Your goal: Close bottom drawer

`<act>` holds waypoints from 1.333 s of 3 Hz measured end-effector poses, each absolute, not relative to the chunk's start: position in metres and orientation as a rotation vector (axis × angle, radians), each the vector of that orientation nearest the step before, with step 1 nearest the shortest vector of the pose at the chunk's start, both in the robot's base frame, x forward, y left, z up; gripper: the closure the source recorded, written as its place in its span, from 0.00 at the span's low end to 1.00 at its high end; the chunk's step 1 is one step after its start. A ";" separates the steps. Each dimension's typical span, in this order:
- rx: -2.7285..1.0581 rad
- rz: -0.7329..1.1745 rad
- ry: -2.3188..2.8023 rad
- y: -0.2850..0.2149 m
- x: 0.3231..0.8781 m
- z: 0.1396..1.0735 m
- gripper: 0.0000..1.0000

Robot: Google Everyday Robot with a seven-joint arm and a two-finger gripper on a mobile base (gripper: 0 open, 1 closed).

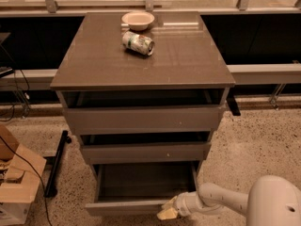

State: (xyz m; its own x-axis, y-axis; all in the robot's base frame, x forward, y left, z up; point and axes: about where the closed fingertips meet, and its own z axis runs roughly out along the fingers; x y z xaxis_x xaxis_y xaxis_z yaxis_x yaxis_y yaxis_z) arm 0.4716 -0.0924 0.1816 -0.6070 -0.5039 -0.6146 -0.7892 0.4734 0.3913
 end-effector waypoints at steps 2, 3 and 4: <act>-1.067 0.915 2.300 -0.096 0.503 0.175 0.00; -1.059 0.878 2.282 -0.102 0.574 0.168 0.00; -1.056 0.867 2.278 -0.104 0.580 0.169 0.00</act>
Offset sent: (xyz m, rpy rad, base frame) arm 0.1063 -0.0157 -0.0189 -0.0008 -0.0541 -0.0460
